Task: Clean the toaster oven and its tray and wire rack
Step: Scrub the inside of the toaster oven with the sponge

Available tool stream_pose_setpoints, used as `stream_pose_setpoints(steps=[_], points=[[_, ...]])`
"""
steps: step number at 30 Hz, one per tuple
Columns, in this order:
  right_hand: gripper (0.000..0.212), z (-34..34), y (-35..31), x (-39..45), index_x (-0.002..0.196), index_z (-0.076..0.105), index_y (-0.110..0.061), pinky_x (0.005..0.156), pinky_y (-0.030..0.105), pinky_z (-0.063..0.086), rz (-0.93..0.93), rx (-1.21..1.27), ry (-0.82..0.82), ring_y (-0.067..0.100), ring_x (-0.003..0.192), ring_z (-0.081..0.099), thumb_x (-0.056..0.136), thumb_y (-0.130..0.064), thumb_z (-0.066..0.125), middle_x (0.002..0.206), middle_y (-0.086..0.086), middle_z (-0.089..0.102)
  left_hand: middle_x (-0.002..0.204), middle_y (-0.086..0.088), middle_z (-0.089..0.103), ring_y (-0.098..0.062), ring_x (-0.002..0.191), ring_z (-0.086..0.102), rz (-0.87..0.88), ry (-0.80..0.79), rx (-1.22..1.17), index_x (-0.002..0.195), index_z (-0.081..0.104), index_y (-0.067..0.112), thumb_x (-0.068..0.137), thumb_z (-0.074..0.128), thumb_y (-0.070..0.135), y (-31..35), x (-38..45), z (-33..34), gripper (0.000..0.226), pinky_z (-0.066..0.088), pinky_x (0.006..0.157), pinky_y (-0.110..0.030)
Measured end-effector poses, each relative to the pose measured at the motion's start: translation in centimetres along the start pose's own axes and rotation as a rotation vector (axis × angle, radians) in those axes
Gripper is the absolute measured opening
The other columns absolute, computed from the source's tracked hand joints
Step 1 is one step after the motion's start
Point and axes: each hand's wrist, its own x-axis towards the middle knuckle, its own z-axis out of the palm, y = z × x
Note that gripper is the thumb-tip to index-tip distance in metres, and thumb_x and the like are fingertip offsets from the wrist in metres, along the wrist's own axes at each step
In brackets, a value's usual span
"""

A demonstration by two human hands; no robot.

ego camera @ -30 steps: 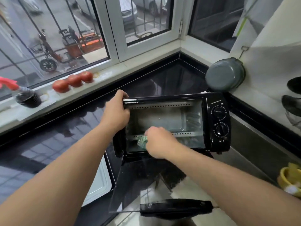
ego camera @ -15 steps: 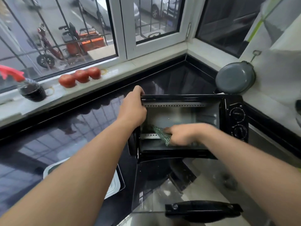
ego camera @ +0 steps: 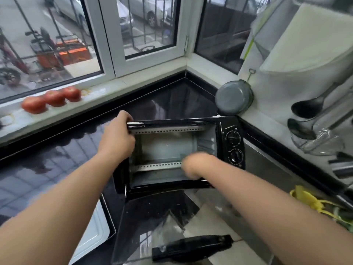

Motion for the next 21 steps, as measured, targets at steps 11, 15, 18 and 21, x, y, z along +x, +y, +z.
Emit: stream_pose_setpoints(steps=[11,15,18,21], points=[[0.031,-0.9,3.2,-3.2,0.107,0.064,-0.005,0.078,0.032,0.048,-0.037,0.134,0.181,0.033,0.091,0.059,0.086,0.002,0.042,0.116,0.019,0.064,0.1,-0.001,0.054,-0.026,0.09,0.049,-0.009,-0.039,-0.018,0.109,0.048,0.024,0.085,0.051,-0.004,0.4,-0.3,-0.5,0.037,0.036,0.074,-0.036],[0.047,-1.4,4.5,-7.3,0.114,0.065,-0.008,0.095,0.044,0.051,-0.14,0.06,0.015,0.033,0.109,0.059,0.079,-0.001,0.035,0.121,0.014,0.065,0.101,-0.003,0.056,-0.029,0.091,0.052,-0.024,-0.046,-0.023,0.107,0.048,0.024,0.085,0.051,-0.004,0.5,-0.2,-0.6,0.036,0.038,0.074,-0.037],[0.058,-2.5,6.3,-10.0,0.128,0.065,-0.019,0.107,0.038,0.045,-0.066,0.082,0.089,0.024,0.126,0.055,0.081,-0.004,0.036,0.137,0.002,0.062,0.102,-0.004,0.058,-0.031,0.092,0.052,-0.029,-0.046,-0.022,0.107,0.048,0.024,0.085,0.051,-0.004,0.6,-0.2,-0.6,0.036,0.039,0.075,-0.038],[0.041,-4.2,8.2,-11.8,0.106,0.071,-0.028,0.091,0.04,0.053,0.003,0.161,0.284,0.019,0.105,0.064,0.083,-0.008,0.043,0.111,0.0,0.071,0.098,-0.003,0.058,-0.031,0.089,0.054,-0.03,-0.037,-0.028,0.107,0.048,0.025,0.085,0.051,-0.004,0.6,-0.3,-0.6,0.036,0.04,0.073,-0.039]])
